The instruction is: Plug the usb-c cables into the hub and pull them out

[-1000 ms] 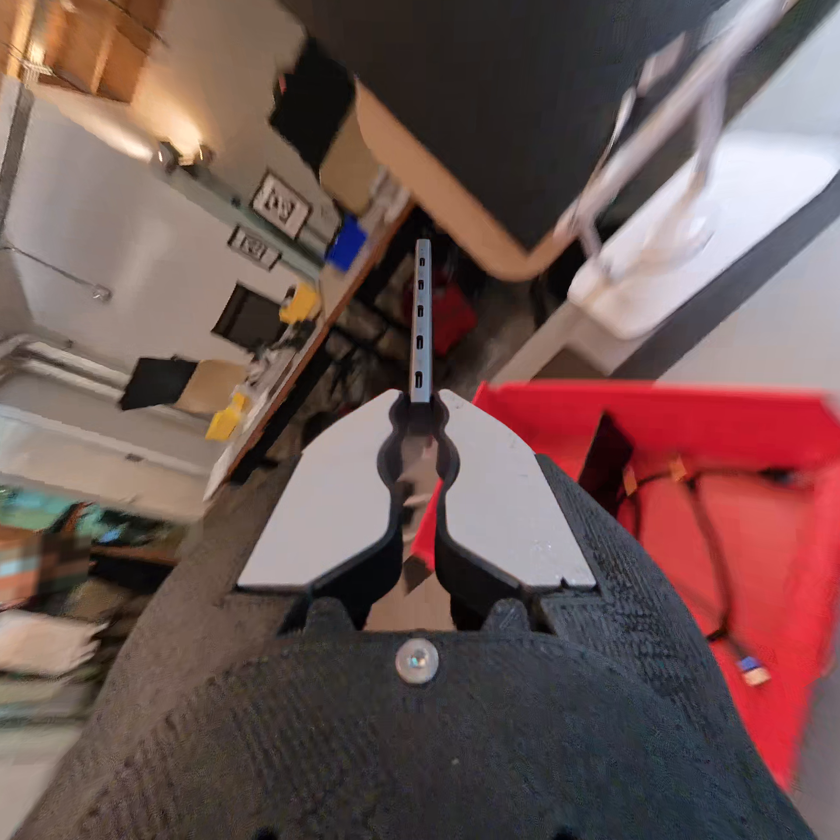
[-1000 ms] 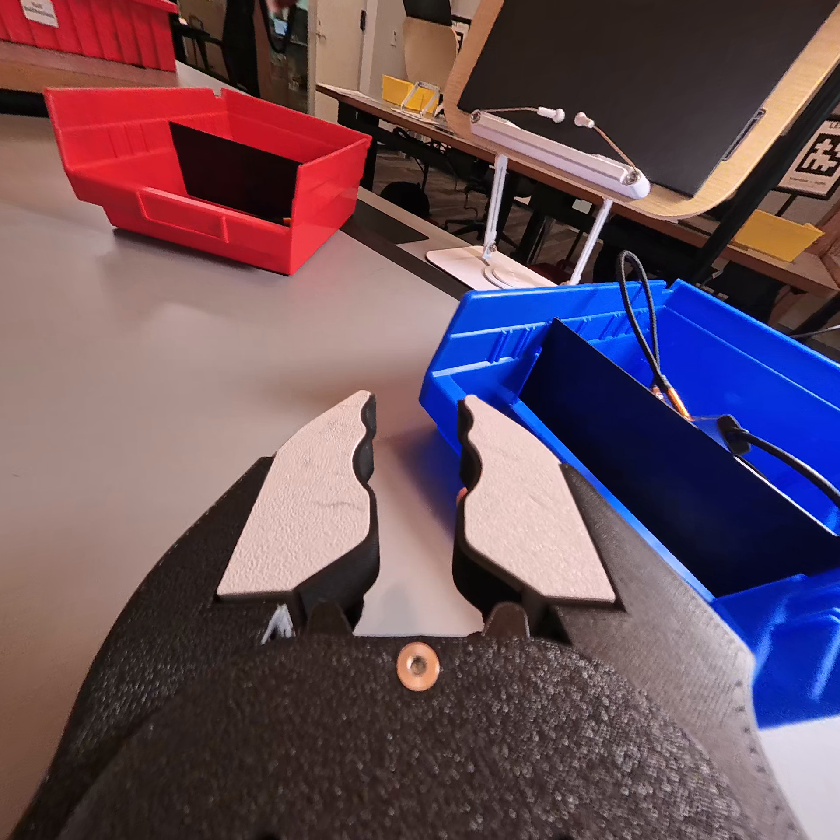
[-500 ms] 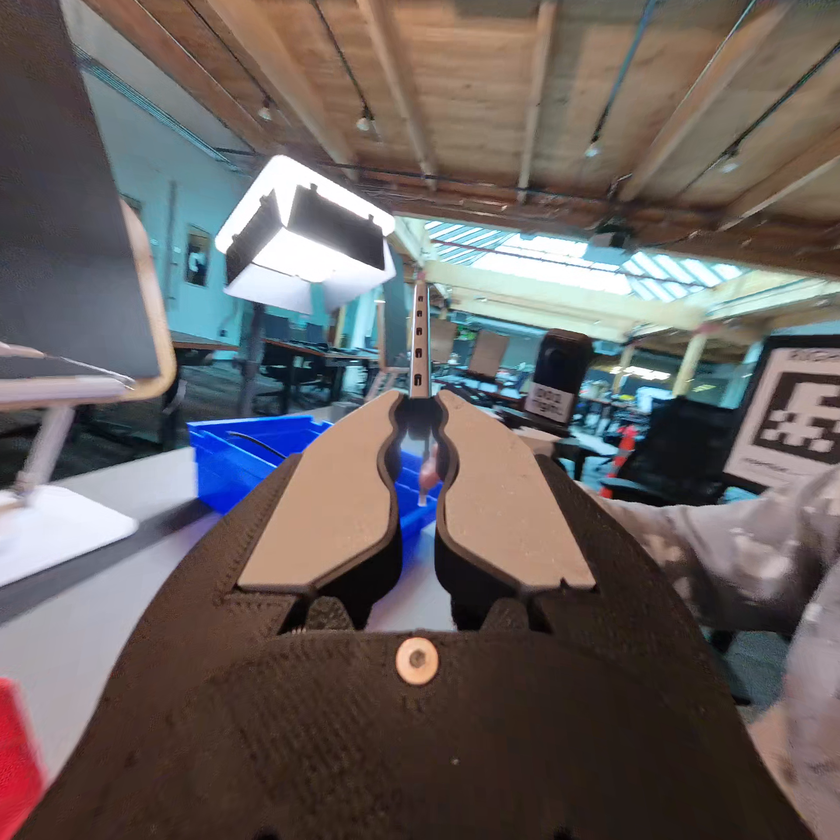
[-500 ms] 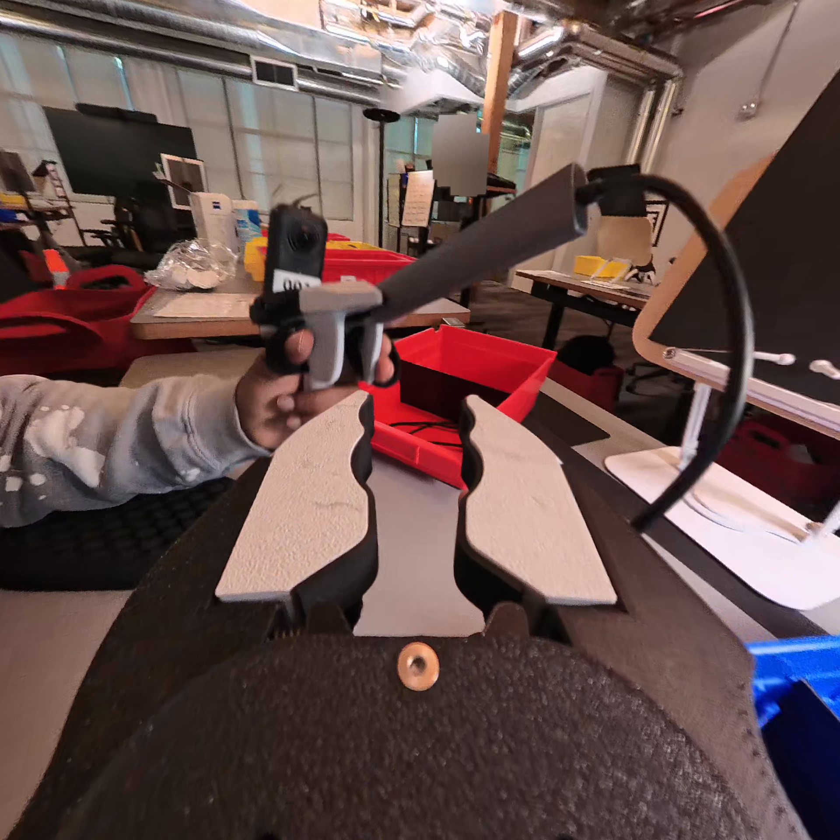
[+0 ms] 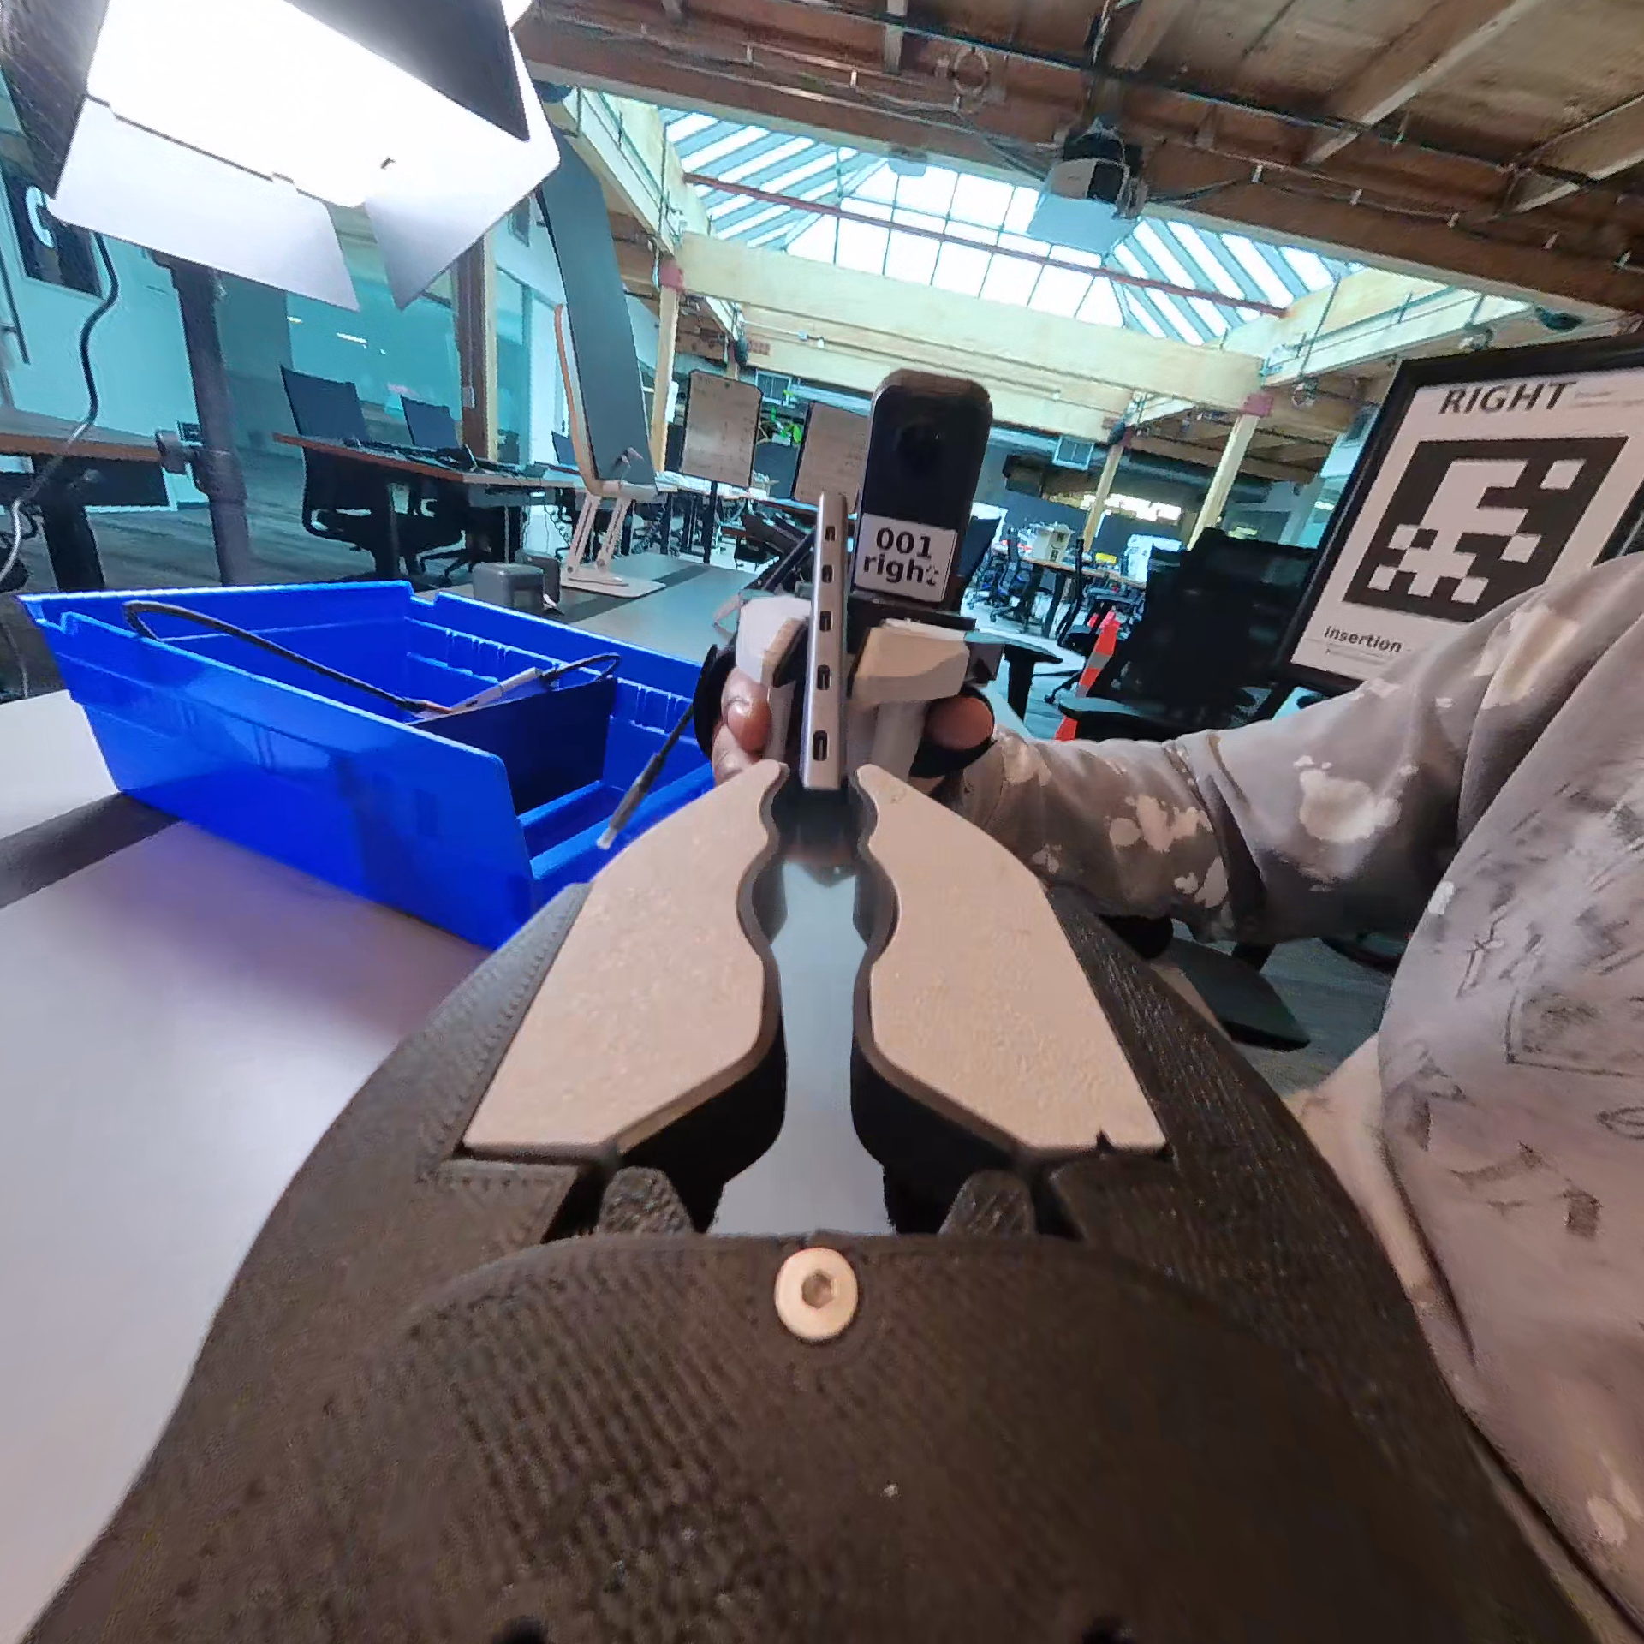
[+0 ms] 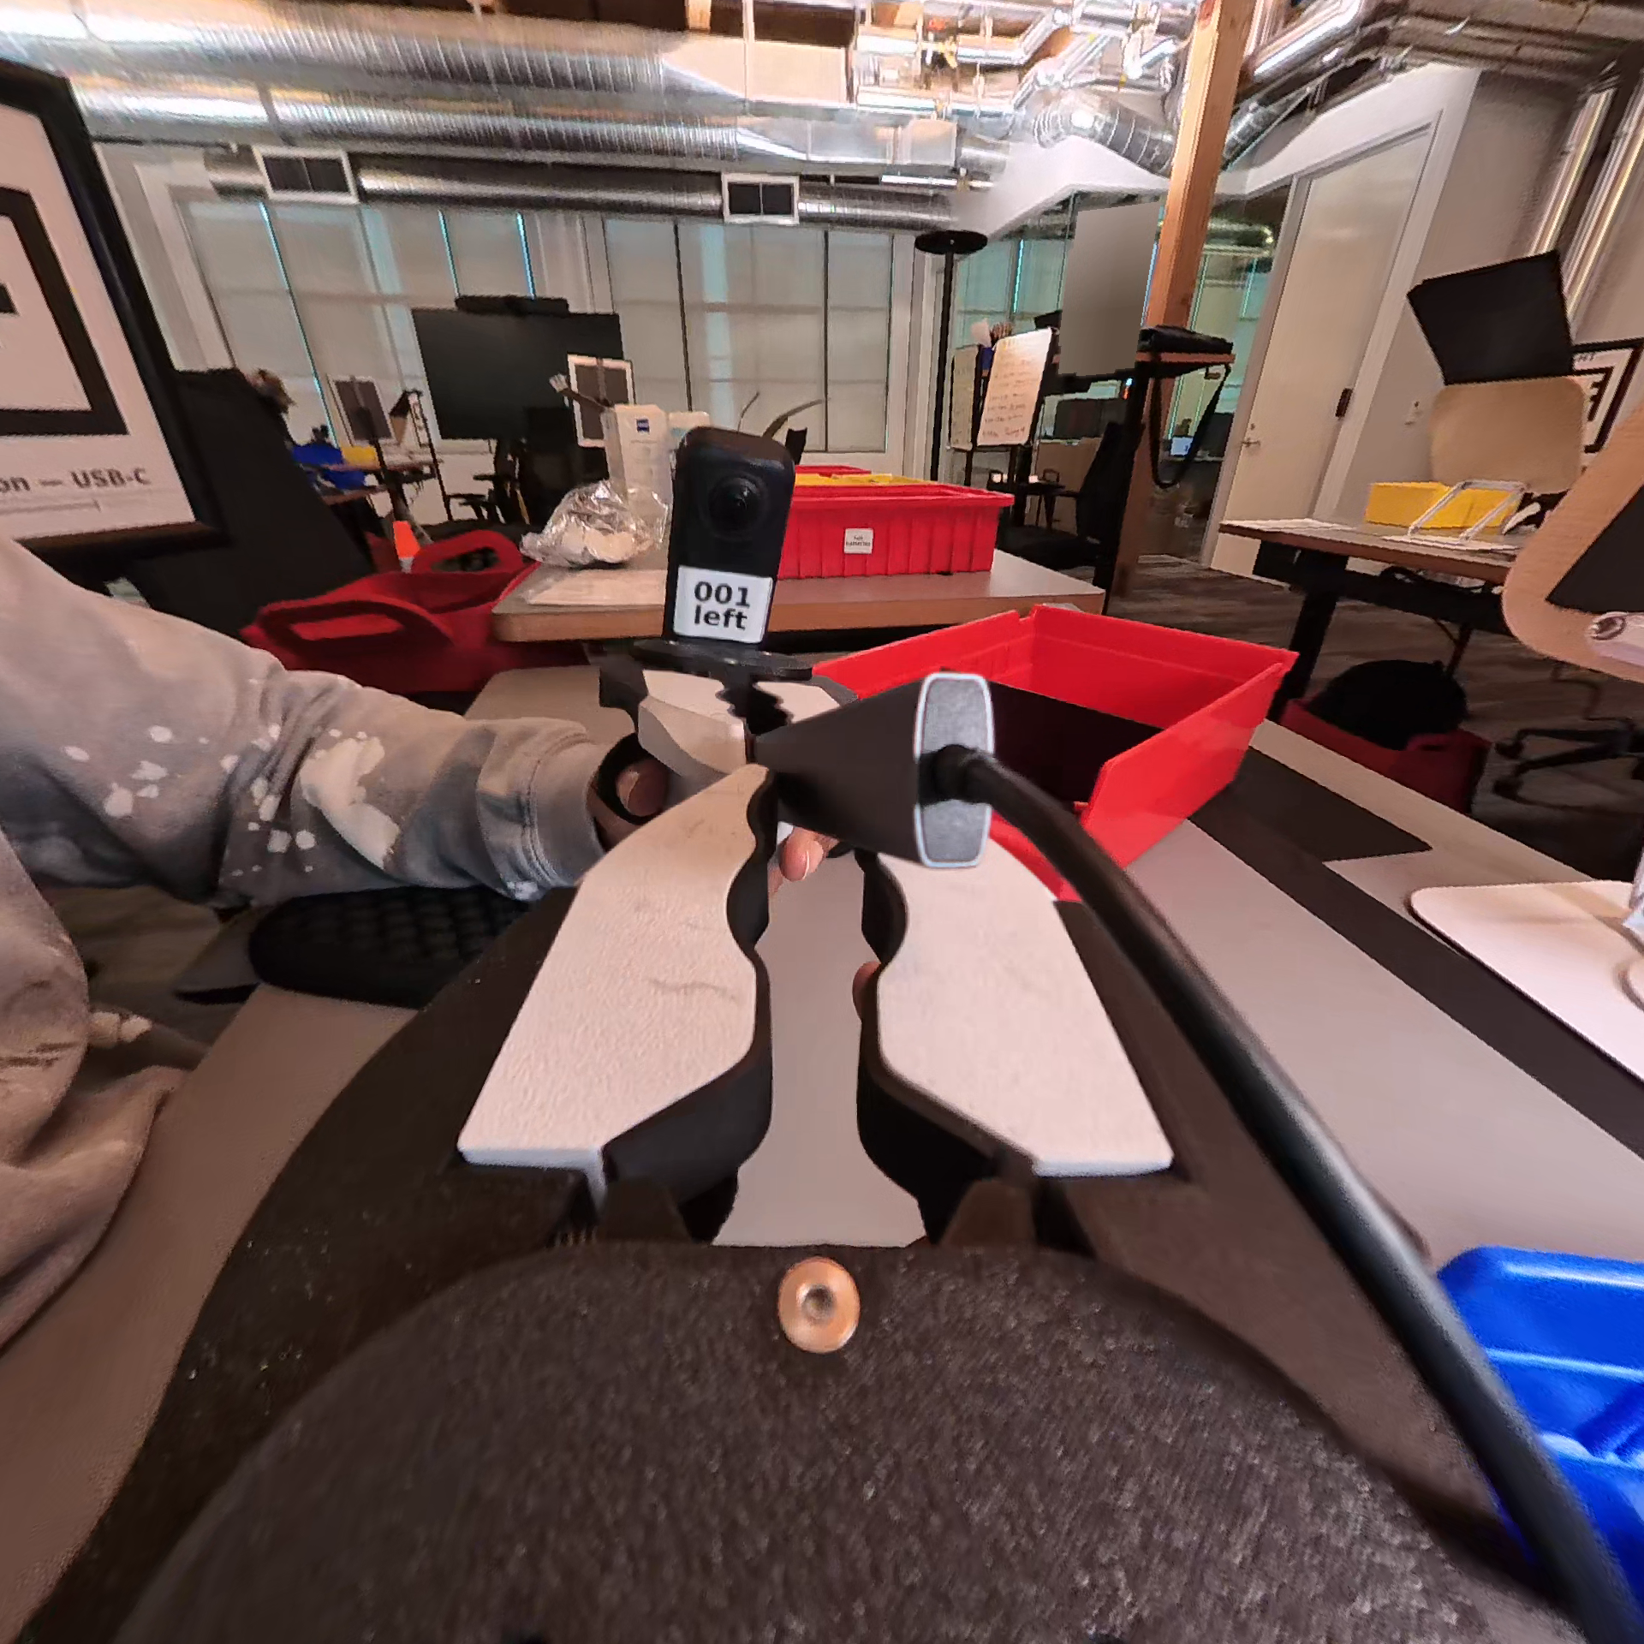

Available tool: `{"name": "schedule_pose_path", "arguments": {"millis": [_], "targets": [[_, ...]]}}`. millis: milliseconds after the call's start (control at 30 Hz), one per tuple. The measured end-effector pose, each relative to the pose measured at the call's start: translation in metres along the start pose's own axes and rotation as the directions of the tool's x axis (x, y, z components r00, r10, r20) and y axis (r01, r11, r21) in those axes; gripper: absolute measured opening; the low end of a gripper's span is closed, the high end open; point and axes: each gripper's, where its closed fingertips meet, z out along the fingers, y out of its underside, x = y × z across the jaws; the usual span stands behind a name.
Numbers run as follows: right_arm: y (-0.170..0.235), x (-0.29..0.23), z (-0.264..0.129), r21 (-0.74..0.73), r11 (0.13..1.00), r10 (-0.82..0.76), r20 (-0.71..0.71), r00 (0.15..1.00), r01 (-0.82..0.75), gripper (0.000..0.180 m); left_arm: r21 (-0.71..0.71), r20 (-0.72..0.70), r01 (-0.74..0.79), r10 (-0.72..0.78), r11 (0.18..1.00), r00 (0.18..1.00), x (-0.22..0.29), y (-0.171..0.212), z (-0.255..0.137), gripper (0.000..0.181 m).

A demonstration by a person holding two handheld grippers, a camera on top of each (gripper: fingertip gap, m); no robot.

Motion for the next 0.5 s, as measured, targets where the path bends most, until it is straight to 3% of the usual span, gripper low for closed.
{"name": "schedule_pose_path", "arguments": {"millis": [133,233,333,400,500], "targets": [[0.011,-0.002,0.000,-0.053,0.998,-0.035,0.001,0.999,0.035,0.014,-0.149,0.023,-0.062,0.067,0.987,0.998,-0.006,0.027,0.003,0.011],[0.011,-0.005,-0.001,-0.073,0.995,-0.069,0.010,0.998,0.070,0.009,-0.181,0.060,-0.078,0.090,0.980,0.994,-0.012,0.032,0.003,0.014],[0.002,0.001,-0.009,-0.066,0.994,-0.087,-0.013,0.996,0.086,0.009,-0.174,0.127,-0.102,0.125,0.979,0.984,-0.025,0.016,-0.010,0.032],[-0.003,0.010,-0.017,-0.065,0.994,-0.094,-0.062,0.994,0.090,0.009,-0.179,0.250,-0.128,0.171,0.975,0.953,-0.048,-0.005,-0.031,0.034],[0.002,0.022,-0.025,-0.094,0.992,-0.092,-0.111,0.990,0.081,0.009,-0.271,0.546,-0.103,0.241,0.957,0.802,-0.106,-0.039,-0.087,0.030]]}}
